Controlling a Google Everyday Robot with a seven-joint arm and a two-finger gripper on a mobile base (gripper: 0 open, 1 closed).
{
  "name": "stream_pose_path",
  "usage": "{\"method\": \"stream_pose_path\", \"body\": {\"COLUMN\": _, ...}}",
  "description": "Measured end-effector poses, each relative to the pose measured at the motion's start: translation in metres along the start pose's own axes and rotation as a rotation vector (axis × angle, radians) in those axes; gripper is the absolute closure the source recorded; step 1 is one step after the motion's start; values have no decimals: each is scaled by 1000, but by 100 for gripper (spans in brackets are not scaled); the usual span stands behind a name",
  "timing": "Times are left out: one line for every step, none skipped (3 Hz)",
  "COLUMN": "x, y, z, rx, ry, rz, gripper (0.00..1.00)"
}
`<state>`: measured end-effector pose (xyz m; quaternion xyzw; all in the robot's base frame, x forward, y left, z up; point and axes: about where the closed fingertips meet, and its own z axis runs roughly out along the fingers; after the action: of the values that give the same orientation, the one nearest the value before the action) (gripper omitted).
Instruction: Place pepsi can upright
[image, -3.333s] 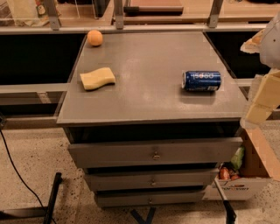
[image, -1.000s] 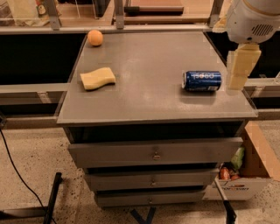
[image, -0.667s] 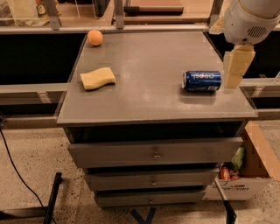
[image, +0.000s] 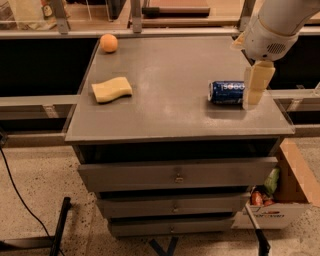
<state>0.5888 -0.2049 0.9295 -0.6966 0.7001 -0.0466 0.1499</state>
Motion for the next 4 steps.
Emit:
{"method": "stream_pose_path", "body": {"x": 7, "y": -10, "z": 26, "rx": -17, "ry": -20, "rz": 6, "gripper": 0}}
{"method": "stream_pose_path", "body": {"x": 15, "y": -19, "z": 52, "rx": -23, "ry": -26, "rz": 14, "gripper": 0}}
{"method": "stream_pose_path", "body": {"x": 23, "y": -33, "z": 73, "rx": -18, "ry": -34, "rz": 44, "gripper": 0}}
{"method": "stream_pose_path", "body": {"x": 23, "y": -41, "z": 91, "rx": -18, "ry": -29, "rz": 70, "gripper": 0}}
